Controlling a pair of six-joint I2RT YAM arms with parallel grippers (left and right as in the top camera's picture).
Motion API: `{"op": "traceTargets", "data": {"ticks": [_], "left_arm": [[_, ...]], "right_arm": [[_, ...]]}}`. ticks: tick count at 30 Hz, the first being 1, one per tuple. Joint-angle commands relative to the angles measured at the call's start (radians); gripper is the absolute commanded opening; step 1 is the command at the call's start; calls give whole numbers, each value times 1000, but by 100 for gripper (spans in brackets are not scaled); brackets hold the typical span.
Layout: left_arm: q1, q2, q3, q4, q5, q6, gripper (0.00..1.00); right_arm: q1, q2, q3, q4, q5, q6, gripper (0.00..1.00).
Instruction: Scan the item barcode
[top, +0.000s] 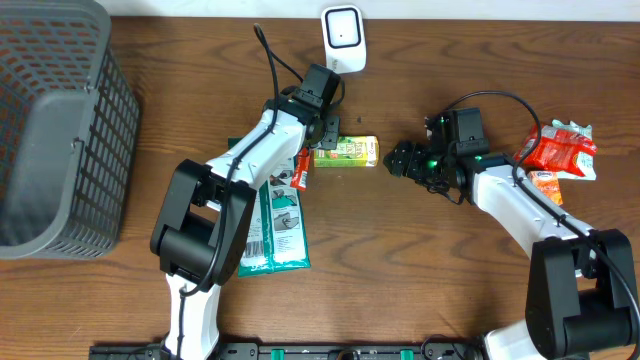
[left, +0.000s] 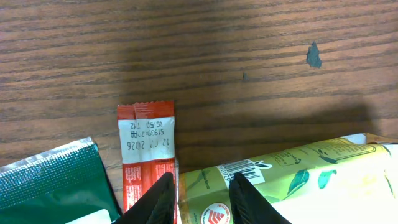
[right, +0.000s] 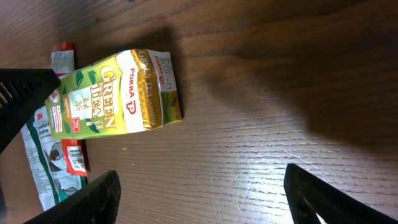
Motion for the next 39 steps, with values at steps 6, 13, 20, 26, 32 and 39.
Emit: {"op": "traceTargets", "data": {"ticks": [6,13,20,26,32,39], "left_arm": [[2,24,11,-81,39,-16,31],[-9,24,11,-219,223,-117,31],[-13,24,11,-296,538,-199,31],[-42,24,11,-347,644,-226,31],[-78,-6,11,-361,609,-164,30],[-85,-148,11,-320,151,-103,32]], "right_arm": [[14,-1,-11,2,11,-19,81],[14,-1,-11,2,19,-18,82],[14,-1,-11,-4,19,-18,82],[14,-1,-11,-5,19,-19,84],[-11,-1,-11,-9,-48,-74,84],[-106,-1,-11,-41,-131,-93,83]]}}
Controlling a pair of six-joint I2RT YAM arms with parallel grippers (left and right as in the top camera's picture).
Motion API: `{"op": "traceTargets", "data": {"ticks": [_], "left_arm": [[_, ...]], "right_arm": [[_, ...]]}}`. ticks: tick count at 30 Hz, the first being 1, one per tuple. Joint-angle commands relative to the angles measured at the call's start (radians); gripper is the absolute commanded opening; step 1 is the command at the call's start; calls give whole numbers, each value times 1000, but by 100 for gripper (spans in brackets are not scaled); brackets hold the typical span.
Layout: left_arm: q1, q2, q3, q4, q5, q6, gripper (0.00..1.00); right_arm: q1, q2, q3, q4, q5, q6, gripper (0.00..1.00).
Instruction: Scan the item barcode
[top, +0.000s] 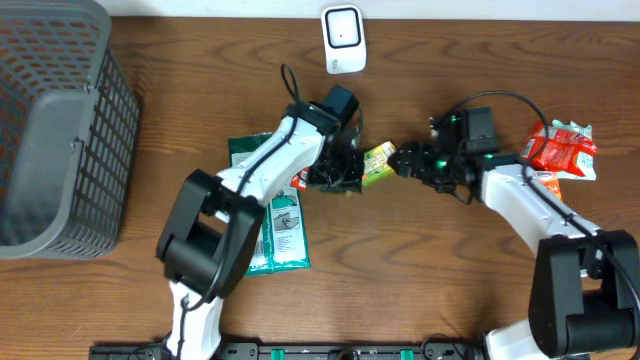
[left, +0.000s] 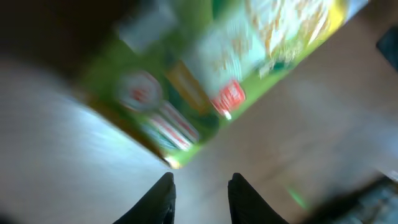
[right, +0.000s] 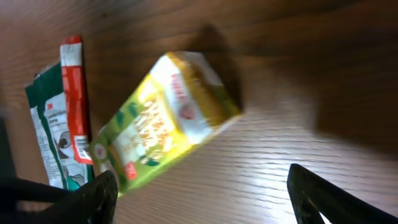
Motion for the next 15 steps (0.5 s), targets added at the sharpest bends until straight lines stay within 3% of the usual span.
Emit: {"op": "traceTargets", "data": {"ticks": [1,6,15], "left_arm": [[7,-111,-4,25,-316,71,32],[13,-106,-5,112,-402,205,32],[13,1,-18,178,-410,203,32]], "right_arm": [[-42,-1,-11,-14,-41,-27,84],[-40,-1,-11,-14,-41,-27,85],[-34,-1,-11,-8,-37,-27,85]]}}
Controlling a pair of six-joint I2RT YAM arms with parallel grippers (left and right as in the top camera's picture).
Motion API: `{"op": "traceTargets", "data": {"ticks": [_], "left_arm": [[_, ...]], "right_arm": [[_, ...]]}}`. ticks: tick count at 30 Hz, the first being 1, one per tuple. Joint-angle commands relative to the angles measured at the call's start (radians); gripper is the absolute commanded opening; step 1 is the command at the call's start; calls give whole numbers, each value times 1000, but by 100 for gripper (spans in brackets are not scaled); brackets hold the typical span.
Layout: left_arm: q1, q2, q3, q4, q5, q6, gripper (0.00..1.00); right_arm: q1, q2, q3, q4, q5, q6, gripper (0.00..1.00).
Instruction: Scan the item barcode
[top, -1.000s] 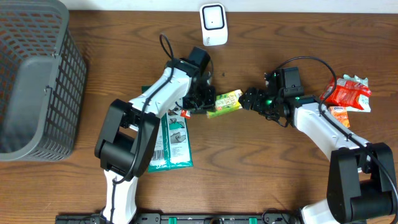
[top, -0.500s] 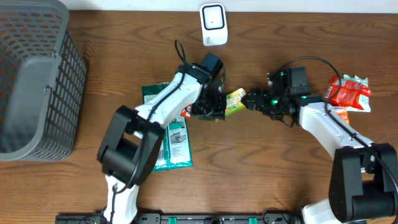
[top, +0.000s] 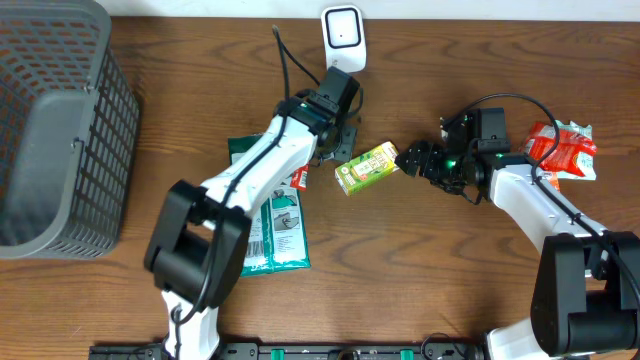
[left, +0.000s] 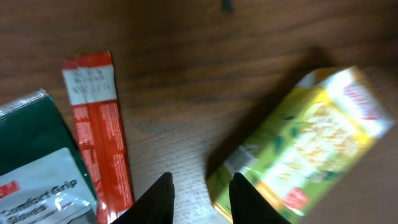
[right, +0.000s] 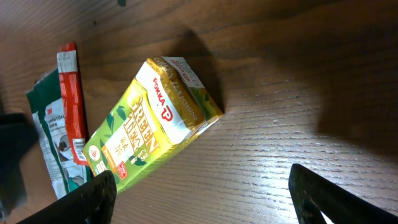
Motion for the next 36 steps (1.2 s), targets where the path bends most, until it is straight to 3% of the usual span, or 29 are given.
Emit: {"op": "traceTargets", "data": {"ticks": [1,4,14,21,29,36], "left_arm": [[5,40,-13,-11,-38,12,32],[2,50,-14,-42,-13,-32,31],[-14,51,-16,-117,266,-94,31],[-18,9,2,-164,201,-101,31],[-17,6,5,-124,163,27,31],[-17,40,3,-47,280,108,31]], "right_arm": [[3,-1,-7,2,-15,-18,85],[3,-1,-7,2,-15,-18,85],[3,-1,-7,5,-15,-18,85],[3,-1,-7,5,-16,-23,86],[3,-1,-7,4,-16,-22,86],[3,-1,-7,3,-15,-23,86]]}}
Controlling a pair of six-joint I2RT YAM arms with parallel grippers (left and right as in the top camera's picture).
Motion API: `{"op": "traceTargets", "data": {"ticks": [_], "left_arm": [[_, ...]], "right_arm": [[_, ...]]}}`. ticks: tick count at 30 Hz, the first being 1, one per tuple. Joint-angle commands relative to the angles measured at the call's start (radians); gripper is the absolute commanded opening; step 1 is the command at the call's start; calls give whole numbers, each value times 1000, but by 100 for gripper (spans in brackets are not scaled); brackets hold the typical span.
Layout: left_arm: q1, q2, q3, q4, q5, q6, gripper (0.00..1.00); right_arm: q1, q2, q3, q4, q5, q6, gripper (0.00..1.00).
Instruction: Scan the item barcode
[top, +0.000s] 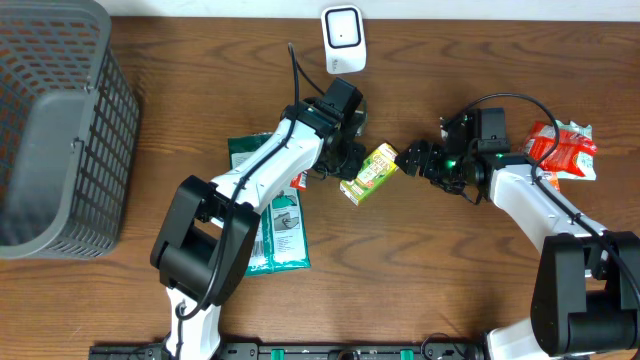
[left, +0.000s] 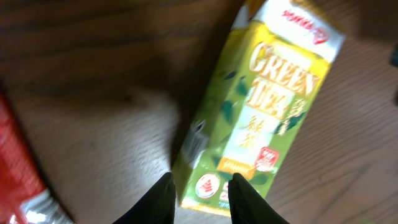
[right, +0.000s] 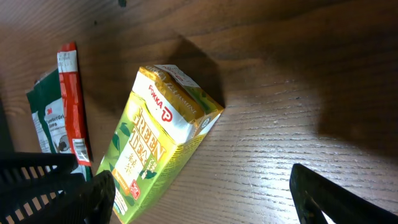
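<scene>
A green tea carton (top: 368, 172) lies flat and tilted on the wooden table, below the white scanner (top: 341, 38). My left gripper (top: 343, 168) is at the carton's lower left end. In the left wrist view the carton (left: 261, 106) fills the middle, and my left gripper (left: 200, 199) hangs over its bottom corner with a narrow gap, gripping nothing. My right gripper (top: 408, 158) stands wide open just right of the carton's top end. The right wrist view shows the carton (right: 161, 168) in front of my right gripper (right: 202, 171), apart from it.
A grey wire basket (top: 60, 130) stands at the far left. A green 3M packet (top: 275, 220) and a red sachet (top: 300, 178) lie left of the carton. Red snack packets (top: 560, 150) lie at the far right.
The carton has turned steeper, its lower end now nearer the table's front. My left gripper has shifted right, from beside the red sachet to over the carton's lower corner. The right arm stayed put.
First the carton lay level below the scanner, my left gripper at its left end and the right gripper open to its right. Then it stood tilted beside the right gripper, the left gripper below it. Later it lay diagonal; now it is steeper.
</scene>
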Motion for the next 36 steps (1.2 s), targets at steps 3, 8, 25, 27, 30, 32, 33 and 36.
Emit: {"op": "traceTargets", "data": {"ticks": [3,8,25,27,30,32,33,36], "left_arm": [[4,32,13,43,34,56,31],[3,61,13,50,27,63,31],[80,104,-19,58,26,63,31],[79,108,-32,65,26,63,31],[80,131,-39,74,26,63,31],[80,150,-39,79,26,63,31],[80,158,-39,80,26,63,31],[82,175,-39,83,26,63,31]], "right_arm": [[3,-1,-7,-1,-15,-18,86],[3,-1,-7,-1,-15,-18,86],[17,-1,-7,-6,-16,-18,85],[23,-1,-7,-4,-15,-18,85],[29,-1,-7,-4,-15,-18,85],[30,-1,-7,-4,-15,-18,85],[30,-1,-7,-5,-16,-18,85],[30,-1,-7,-5,-16,-18,85]]}}
